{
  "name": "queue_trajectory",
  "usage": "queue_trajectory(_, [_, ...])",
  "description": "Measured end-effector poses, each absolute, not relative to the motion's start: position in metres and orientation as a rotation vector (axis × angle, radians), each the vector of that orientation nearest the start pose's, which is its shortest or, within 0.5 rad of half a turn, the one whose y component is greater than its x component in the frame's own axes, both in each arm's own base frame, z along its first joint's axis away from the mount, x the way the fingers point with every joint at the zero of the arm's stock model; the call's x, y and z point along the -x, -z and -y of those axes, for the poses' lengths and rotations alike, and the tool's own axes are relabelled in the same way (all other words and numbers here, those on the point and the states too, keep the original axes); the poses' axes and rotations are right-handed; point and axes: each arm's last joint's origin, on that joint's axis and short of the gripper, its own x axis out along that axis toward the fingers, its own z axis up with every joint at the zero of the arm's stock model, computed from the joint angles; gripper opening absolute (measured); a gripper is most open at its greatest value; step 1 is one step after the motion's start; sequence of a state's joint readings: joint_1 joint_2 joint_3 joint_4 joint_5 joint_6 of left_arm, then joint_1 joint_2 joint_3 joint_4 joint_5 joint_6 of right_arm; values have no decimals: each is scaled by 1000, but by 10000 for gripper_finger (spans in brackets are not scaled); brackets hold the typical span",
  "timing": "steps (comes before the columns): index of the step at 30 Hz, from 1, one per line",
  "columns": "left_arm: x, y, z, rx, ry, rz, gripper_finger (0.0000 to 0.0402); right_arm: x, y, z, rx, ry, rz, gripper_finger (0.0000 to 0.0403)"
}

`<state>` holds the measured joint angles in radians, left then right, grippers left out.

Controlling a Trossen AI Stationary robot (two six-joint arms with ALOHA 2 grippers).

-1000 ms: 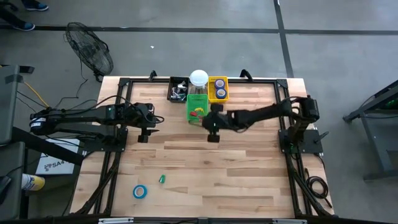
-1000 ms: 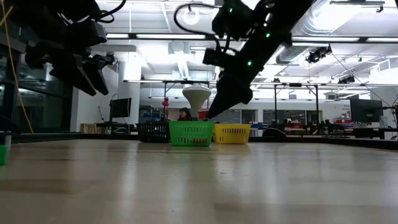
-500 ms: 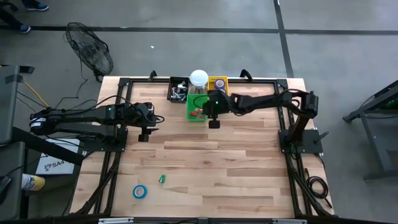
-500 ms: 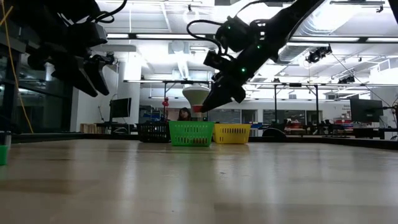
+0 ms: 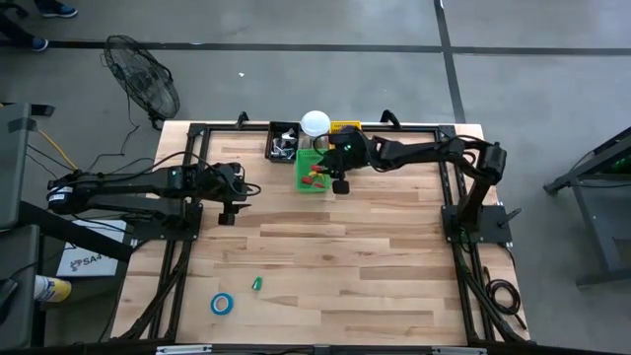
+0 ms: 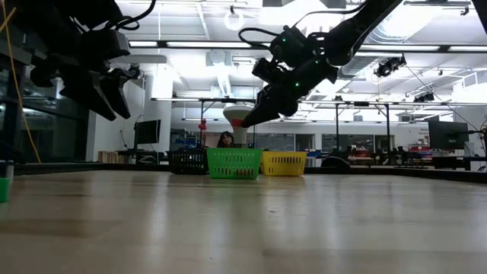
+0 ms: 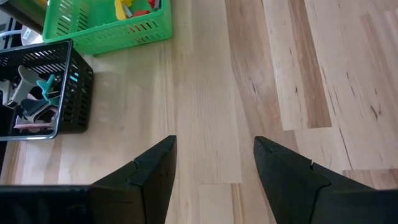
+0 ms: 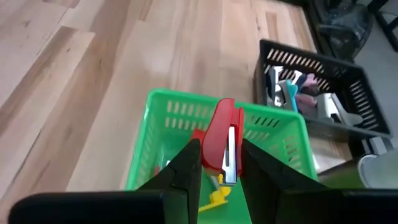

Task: Pick and place Stapler, Stapler remover, tape
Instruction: Put the red stapler into the green bin

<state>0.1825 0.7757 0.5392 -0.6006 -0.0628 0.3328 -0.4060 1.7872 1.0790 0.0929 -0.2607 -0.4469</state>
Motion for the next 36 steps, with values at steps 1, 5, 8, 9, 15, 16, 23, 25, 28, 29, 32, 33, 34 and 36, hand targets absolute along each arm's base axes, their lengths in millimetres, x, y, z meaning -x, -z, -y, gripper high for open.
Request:
queue_trajectory(1, [-146, -218, -29, -262, -89, -867, 209, -353, -192, 144, 234, 10, -593, 83])
queue_trajectory(5, [-146, -218, -29, -263, -88, -867, 209, -356, -186, 148, 234, 1, -568, 83])
queue_trajectory(8, [-146, -218, -29, -263, -89, -865, 209, -358, -176, 151, 219, -10, -583, 83])
queue_trajectory(9, [-146, -218, -29, -261, -90, -865, 209, -358, -173, 151, 213, -12, -594, 83])
queue_trajectory(15, [-146, -218, -29, -257, -92, -863, 209, -358, -173, 152, 140, 12, -588, 83])
queue_trajectory(16, [-146, -218, -29, -257, -92, -861, 209, -358, -173, 152, 121, 17, -593, 83])
queue_trajectory(23, [-147, -219, -29, -258, -95, -852, 209, -356, -171, 152, 8, 47, -612, 83])
queue_trajectory(25, [-147, -218, -29, -258, -95, -852, 209, -356, -171, 152, 8, 48, -611, 87])
queue_trajectory(28, [-147, -218, -29, -258, -95, -852, 209, -356, -171, 152, 7, 48, -610, 98])
queue_trajectory(29, [-147, -219, -29, -259, -95, -851, 209, -356, -171, 152, 7, 48, -610, 103])
queue_trajectory(32, [-147, -219, -29, -259, -95, -852, 209, -356, -171, 152, 8, 49, -608, 117])
queue_trajectory(33, [-147, -219, -29, -259, -95, -852, 209, -357, -171, 152, 9, 49, -606, 122])
queue_trajectory(34, [-147, -219, -29, -259, -96, -852, 209, -357, -172, 152, 10, 49, -603, 126])
queue_trajectory(36, [-147, -219, -29, -259, -96, -852, 209, -357, -172, 152, 9, 49, -605, 135])
